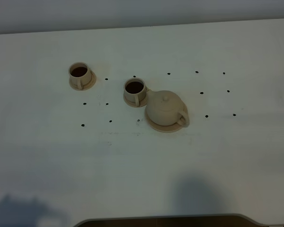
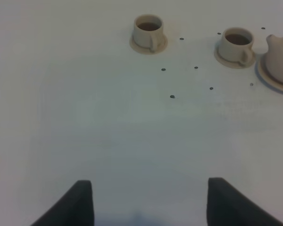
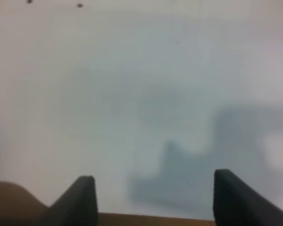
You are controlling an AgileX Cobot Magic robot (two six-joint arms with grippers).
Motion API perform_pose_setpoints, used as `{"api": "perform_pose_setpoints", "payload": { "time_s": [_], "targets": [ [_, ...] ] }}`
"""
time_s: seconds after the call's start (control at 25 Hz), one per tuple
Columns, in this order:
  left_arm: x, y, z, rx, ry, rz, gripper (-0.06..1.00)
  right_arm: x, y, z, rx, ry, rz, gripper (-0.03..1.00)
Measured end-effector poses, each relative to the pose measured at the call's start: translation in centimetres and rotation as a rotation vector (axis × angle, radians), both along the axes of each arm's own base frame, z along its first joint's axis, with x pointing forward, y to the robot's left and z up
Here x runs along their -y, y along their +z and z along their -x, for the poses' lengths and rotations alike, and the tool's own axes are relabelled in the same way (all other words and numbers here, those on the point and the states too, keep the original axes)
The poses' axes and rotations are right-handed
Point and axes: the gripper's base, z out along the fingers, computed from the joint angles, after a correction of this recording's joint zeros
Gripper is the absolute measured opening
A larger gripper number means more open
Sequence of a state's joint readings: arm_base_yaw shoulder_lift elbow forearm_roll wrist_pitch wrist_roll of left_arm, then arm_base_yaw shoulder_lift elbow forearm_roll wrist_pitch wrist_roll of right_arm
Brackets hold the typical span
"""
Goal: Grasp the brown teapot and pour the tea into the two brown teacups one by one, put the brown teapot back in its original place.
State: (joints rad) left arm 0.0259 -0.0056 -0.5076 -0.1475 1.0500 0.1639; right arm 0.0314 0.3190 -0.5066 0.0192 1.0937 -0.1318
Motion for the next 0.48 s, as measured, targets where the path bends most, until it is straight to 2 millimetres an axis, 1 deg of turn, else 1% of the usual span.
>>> {"api": "perform_pose_setpoints", "payload": {
  "time_s": [0.12, 0.48],
  "targets": [
    [0.0, 0.0, 0.0, 0.0, 0.0, 0.0, 0.54, 0.0, 0.1, 0.4, 0.027, -0.016, -0.005, 0.52],
    [0.0, 0.0, 0.0, 0.0, 0.0, 0.0, 0.54, 0.0, 0.6, 3.9, 0.255, -0.014, -0.017, 0.52]
  ]
}}
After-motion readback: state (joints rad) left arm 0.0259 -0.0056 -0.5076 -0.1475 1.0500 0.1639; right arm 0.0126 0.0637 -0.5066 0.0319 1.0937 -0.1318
